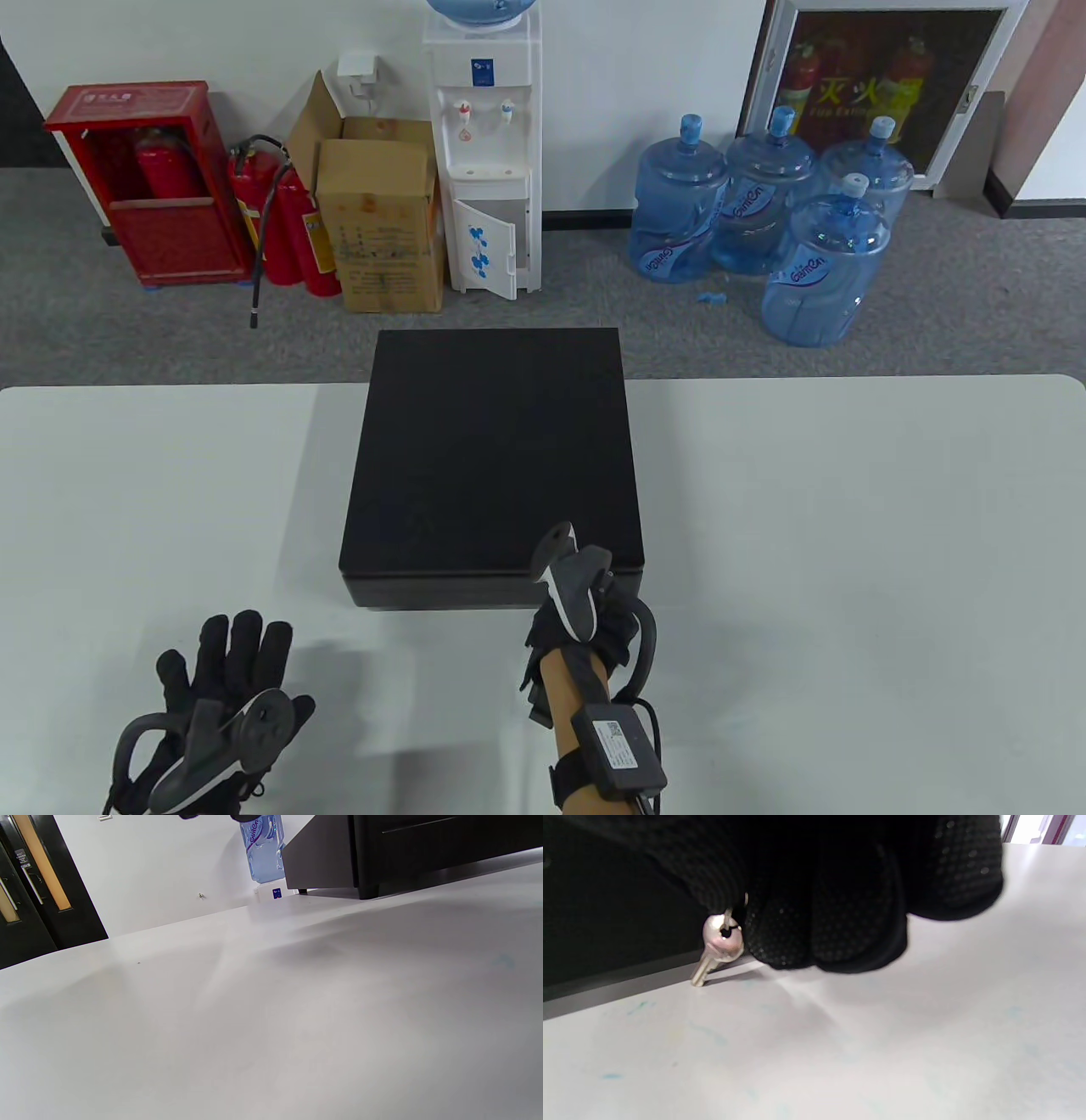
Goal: Close cash drawer
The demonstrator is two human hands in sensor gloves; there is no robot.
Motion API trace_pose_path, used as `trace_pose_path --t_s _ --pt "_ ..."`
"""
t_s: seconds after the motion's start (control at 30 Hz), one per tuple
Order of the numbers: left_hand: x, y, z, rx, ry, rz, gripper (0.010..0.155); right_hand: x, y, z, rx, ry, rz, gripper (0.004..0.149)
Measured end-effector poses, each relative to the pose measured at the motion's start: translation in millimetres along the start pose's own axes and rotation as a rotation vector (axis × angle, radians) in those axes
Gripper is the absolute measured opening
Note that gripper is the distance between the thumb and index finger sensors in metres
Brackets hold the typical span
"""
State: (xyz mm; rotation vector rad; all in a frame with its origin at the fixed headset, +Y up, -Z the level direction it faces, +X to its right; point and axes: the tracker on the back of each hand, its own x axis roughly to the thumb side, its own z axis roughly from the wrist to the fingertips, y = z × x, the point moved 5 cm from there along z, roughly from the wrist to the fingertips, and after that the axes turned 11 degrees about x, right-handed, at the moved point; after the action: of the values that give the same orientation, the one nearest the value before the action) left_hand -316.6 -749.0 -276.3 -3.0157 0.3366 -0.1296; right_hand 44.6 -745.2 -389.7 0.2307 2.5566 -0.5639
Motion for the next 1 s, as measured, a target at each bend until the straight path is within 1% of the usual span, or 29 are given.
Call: trace_pose_path --t_s 0.27,0.53,0.73,0.8,0.87,0.97,1.0 --pt "-0.1 0.8 0.4 -0.007 -0.001 -0.009 0.084 0.0 2.4 0.0 0.002 -0.008 0.012 0.044" --pt "1.8 1.6 0.6 -0.008 0.010 -0.009 0.084 -0.8 1.8 2.5 0.031 -0.003 0.039 0.044" --pt "1.6 1.9 0.2 -0.009 0.012 -0.014 0.084 -5.0 -0.2 7.6 0.074 0.007 0.084 0.044" --pt "1.5 2.2 0.1 -0.011 0.013 -0.016 0.084 -8.5 -1.9 10.8 0.099 0.014 0.126 0.043" --pt "1.3 2.2 0.1 -0.012 0.012 -0.017 0.084 -14.9 -4.6 15.7 0.150 0.025 0.190 0.043" --pt "1.0 2.0 0.2 -0.010 0.011 -0.022 0.085 -28.4 -13.9 25.6 0.276 0.047 0.349 0.041" --pt "1.0 2.1 0.2 -0.008 0.012 -0.021 0.085 -33.9 -19.1 29.7 0.330 0.058 0.429 0.040"
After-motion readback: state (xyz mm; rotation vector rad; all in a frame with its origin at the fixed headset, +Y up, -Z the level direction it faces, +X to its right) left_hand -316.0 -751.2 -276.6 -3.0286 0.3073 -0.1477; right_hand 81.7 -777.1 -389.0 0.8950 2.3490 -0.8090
